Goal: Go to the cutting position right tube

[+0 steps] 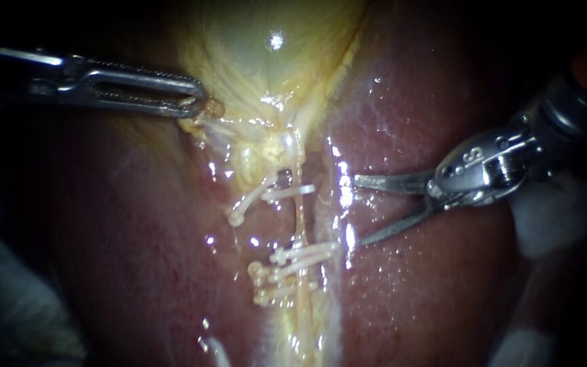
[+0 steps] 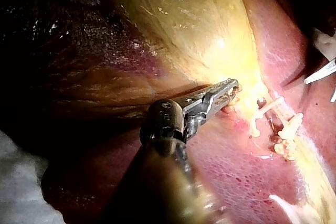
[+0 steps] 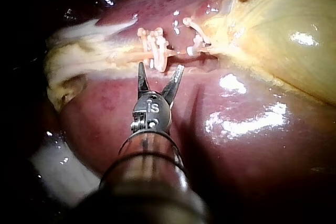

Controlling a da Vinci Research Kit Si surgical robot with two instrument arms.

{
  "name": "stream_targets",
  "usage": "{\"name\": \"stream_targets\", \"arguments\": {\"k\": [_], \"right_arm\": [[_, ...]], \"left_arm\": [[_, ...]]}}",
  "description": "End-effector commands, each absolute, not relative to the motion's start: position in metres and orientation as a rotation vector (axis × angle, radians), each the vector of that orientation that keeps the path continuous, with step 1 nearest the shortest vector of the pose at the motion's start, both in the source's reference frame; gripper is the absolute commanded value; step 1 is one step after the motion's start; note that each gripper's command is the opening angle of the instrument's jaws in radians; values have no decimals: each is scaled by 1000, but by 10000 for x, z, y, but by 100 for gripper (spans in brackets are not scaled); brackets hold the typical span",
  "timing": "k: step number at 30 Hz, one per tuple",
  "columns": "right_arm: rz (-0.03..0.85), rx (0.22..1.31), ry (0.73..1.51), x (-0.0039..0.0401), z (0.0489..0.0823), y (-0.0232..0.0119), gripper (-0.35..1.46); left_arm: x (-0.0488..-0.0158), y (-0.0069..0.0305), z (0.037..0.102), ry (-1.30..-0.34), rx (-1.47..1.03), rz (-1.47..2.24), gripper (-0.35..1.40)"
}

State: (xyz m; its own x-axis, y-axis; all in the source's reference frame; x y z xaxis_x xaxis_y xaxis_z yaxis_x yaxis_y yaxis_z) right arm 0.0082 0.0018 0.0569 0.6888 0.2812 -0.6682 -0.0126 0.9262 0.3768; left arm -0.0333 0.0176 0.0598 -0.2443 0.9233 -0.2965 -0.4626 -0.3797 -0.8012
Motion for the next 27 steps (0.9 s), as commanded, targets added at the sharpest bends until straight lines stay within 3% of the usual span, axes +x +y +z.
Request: {"name": "stream_targets", "arguments": {"k": [1,10,15,19,27], "right_arm": [[168,360,798,82,569,17,143],[166,367,800,83,569,18,145],[159,389,804,86,570,18,145],[141,433,810,96,573,17,143],[206,613,856,116,597,11,140]], "left_arm": [[-331,178,595,-722,-960,1791,-35],[-294,194,531,-702,-963,1766,-35],[-289,188,513,-692,-974,1765,-35],[-292,187,513,-690,-974,1764,-35],[-291,187,513,-690,-974,1764,-35]]}}
